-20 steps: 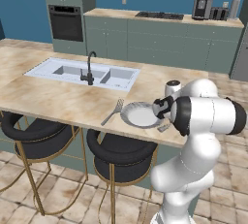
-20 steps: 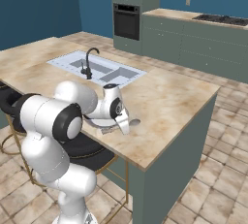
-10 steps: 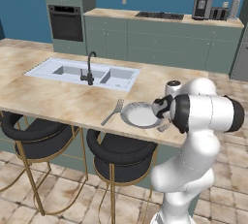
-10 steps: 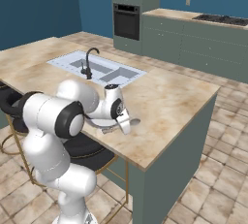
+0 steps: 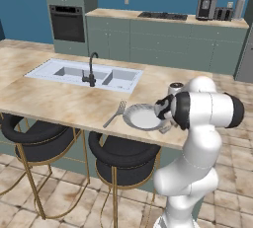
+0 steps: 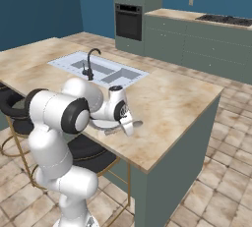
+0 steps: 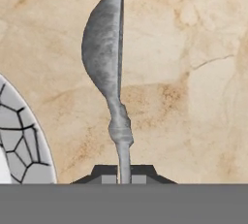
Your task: Take the fork and place it on the left side of the plate. Then take the spoon and place it on the right side of the plate. Make sure they're directly next to the plate.
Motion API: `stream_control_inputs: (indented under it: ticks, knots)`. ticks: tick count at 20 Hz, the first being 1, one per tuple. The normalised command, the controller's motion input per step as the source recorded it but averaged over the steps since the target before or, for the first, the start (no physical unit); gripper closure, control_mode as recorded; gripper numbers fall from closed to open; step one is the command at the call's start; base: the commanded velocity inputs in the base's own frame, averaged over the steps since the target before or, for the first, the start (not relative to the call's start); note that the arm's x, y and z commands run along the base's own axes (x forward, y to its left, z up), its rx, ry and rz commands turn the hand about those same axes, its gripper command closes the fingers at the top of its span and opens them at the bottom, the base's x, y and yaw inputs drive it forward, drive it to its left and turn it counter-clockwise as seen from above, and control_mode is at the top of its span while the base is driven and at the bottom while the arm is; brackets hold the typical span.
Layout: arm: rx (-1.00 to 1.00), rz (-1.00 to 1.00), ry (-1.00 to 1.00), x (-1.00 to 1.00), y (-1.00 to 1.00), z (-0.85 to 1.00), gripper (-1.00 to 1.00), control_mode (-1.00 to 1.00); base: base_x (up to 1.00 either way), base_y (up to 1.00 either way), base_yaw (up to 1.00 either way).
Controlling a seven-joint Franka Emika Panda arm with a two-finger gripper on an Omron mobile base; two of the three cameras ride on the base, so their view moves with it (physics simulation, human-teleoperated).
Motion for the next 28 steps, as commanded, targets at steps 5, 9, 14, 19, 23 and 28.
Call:
stream_control_inputs:
  ticks: [5,9,14,19,23,28]
  knots:
    - [0.03,0.0,0.01,0.02,0.0,-0.19,-1.0,-1.0,0.0,0.0,0.0]
    - [0.01,0.0,0.0,0.05,0.0,-0.02,-1.0,-1.0,0.0,0.0,0.0]
    - [0.02,0.0,0.0,0.01,0.0,0.04,-1.0,-1.0,0.0,0.0,0.0]
    - [0.04,0.0,0.0,-0.04,0.0,0.52,-1.0,-1.0,0.0,0.0,0.0]
    - [0.01,0.0,0.0,-0.32,0.0,0.64,-1.0,-1.0,0.0,0.0,0.0]
    - [0.0,0.0,0.0,-0.68,0.01,0.76,-1.0,-1.0,0.0,0.0,0.0]
